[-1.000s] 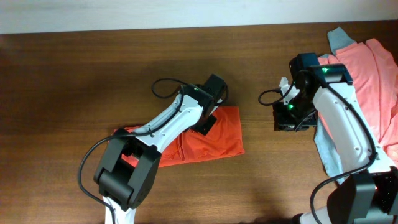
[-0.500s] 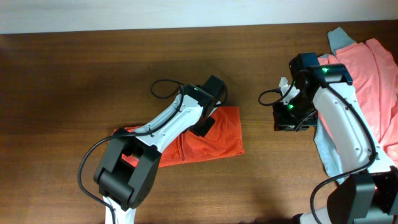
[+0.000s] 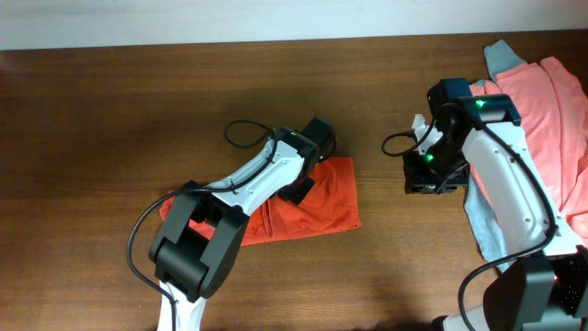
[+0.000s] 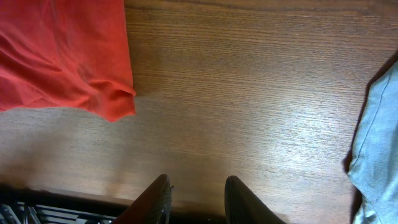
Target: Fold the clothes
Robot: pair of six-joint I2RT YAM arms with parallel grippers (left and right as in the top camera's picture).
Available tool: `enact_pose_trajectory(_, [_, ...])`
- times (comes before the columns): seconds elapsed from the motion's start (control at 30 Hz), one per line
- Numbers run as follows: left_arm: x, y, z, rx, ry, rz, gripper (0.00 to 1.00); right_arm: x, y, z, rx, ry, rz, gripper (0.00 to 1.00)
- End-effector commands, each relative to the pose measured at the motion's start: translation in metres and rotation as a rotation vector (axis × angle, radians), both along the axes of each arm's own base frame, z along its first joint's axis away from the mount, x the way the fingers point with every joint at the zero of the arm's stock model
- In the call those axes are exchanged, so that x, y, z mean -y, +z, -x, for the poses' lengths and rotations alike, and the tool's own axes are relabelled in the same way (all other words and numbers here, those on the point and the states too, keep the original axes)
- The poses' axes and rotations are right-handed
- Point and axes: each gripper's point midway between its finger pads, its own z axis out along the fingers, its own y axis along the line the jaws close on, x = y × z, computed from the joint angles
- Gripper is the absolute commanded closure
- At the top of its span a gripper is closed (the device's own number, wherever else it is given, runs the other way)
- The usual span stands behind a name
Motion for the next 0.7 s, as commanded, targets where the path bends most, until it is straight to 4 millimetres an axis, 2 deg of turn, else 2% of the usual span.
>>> enact_pose_trajectory(0.0, [-0.011,-0.001,-0.007,0.032,0.006,-0.061,1.0,0.001,0.003,-0.001,0.009,-0.003,0.001,0.67])
enact_pose_trajectory(0.17, [-0.007,0.019,-0.03,0.097,0.029,-0.025,1.0,0.001,0.003,-0.001,0.009,-0.003,0.001,0.66])
enact_pose_trajectory(0.3, [-0.03,0.025,-0.056,0.17,0.113,-0.036,1.0,0.001,0.003,-0.001,0.01,-0.003,0.001,0.67])
enact_pose_trajectory(0.33, [-0.043,0.026,-0.065,0.188,0.17,-0.032,0.98,0.001,0.003,-0.002,0.01,-0.003,0.001,0.66])
enact_pose_trajectory(0.4, [-0.056,0.026,-0.072,0.198,0.23,-0.025,0.93,0.001,0.003,-0.002,0.012,-0.003,0.001,0.66])
enact_pose_trajectory(0.43, [-0.061,0.025,-0.072,0.189,0.248,-0.019,0.82,0.001,0.003,-0.002,0.012,-0.003,0.001,0.67])
enact_pose_trajectory(0.47, [-0.065,0.024,-0.07,0.166,0.26,-0.006,0.67,0.001,0.003,-0.002,0.012,-0.003,0.001,0.67])
enact_pose_trajectory(0.5, [-0.067,0.022,-0.068,0.143,0.266,0.005,0.63,0.001,0.003,-0.002,0.012,-0.003,0.001,0.67])
enact_pose_trajectory(0.67, [-0.063,0.016,-0.031,-0.037,0.268,0.041,0.63,0.001,0.003,-0.005,0.023,-0.003,0.0,0.63])
